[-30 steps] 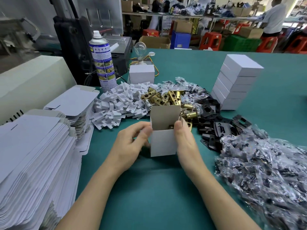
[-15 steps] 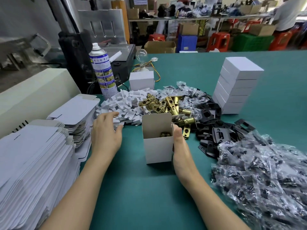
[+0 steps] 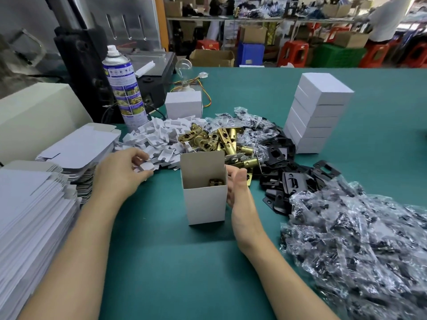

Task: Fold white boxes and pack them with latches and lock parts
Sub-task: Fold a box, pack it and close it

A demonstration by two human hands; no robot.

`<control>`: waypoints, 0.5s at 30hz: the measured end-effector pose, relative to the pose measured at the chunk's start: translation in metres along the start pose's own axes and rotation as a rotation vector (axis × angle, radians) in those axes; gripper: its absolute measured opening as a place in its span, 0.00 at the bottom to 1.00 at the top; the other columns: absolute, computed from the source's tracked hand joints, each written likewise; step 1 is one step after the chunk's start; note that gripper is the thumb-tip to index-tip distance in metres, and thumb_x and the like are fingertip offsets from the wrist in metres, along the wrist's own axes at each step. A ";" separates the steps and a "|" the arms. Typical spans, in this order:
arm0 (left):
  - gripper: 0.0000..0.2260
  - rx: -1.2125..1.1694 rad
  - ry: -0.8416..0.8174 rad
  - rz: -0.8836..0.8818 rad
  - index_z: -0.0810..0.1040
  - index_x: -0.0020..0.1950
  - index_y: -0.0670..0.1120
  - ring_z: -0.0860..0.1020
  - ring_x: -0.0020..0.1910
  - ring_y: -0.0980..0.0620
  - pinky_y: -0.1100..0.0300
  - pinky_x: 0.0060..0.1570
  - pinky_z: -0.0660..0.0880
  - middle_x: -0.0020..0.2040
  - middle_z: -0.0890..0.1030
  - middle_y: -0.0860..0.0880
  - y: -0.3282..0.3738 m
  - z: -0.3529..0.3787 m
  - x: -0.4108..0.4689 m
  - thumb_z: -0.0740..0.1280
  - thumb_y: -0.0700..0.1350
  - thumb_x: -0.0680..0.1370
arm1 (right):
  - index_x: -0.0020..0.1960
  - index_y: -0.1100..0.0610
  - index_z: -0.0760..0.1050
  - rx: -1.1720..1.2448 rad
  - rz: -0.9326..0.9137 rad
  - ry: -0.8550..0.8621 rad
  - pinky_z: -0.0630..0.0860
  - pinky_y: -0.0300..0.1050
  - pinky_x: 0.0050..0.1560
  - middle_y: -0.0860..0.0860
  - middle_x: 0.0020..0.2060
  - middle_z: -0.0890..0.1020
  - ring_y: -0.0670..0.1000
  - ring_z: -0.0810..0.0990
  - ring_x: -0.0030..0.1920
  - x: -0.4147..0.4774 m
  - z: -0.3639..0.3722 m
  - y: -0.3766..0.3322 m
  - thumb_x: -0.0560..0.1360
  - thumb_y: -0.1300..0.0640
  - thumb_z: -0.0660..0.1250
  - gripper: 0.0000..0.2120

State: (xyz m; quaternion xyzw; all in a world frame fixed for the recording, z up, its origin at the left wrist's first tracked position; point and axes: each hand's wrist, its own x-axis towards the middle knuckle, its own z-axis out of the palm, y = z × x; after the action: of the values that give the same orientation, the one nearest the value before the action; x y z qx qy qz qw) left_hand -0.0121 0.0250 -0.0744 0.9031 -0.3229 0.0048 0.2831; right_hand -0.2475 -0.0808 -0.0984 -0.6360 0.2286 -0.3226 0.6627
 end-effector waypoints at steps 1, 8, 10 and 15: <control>0.13 0.009 -0.008 0.004 0.83 0.54 0.55 0.79 0.46 0.50 0.54 0.48 0.73 0.45 0.82 0.56 0.001 -0.001 0.000 0.81 0.47 0.72 | 0.65 0.44 0.75 0.005 -0.003 0.000 0.80 0.45 0.54 0.49 0.59 0.85 0.51 0.83 0.59 0.000 0.001 0.000 0.71 0.17 0.49 0.39; 0.12 0.085 -0.195 -0.011 0.80 0.57 0.53 0.78 0.50 0.47 0.53 0.48 0.73 0.46 0.79 0.53 0.012 -0.031 0.004 0.75 0.43 0.75 | 0.66 0.47 0.76 0.029 -0.021 0.020 0.80 0.40 0.53 0.47 0.59 0.85 0.48 0.84 0.58 0.001 0.004 -0.001 0.72 0.20 0.52 0.39; 0.12 0.056 -0.203 0.009 0.80 0.57 0.54 0.80 0.50 0.46 0.53 0.48 0.74 0.49 0.80 0.51 0.020 -0.046 0.005 0.74 0.42 0.76 | 0.64 0.42 0.78 0.029 -0.004 0.021 0.80 0.45 0.58 0.47 0.60 0.84 0.49 0.83 0.61 0.002 0.007 0.000 0.73 0.20 0.53 0.35; 0.06 -0.049 -0.272 0.150 0.82 0.50 0.57 0.81 0.44 0.56 0.59 0.37 0.74 0.49 0.81 0.55 0.053 -0.073 0.000 0.73 0.46 0.78 | 0.65 0.43 0.78 0.046 0.008 0.038 0.75 0.63 0.68 0.51 0.62 0.83 0.56 0.81 0.65 0.002 0.008 0.002 0.74 0.21 0.52 0.35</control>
State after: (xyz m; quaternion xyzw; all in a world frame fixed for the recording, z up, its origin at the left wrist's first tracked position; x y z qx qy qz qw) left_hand -0.0303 0.0295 0.0139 0.8616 -0.4247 -0.1045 0.2575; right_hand -0.2400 -0.0764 -0.0990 -0.6135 0.2365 -0.3372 0.6738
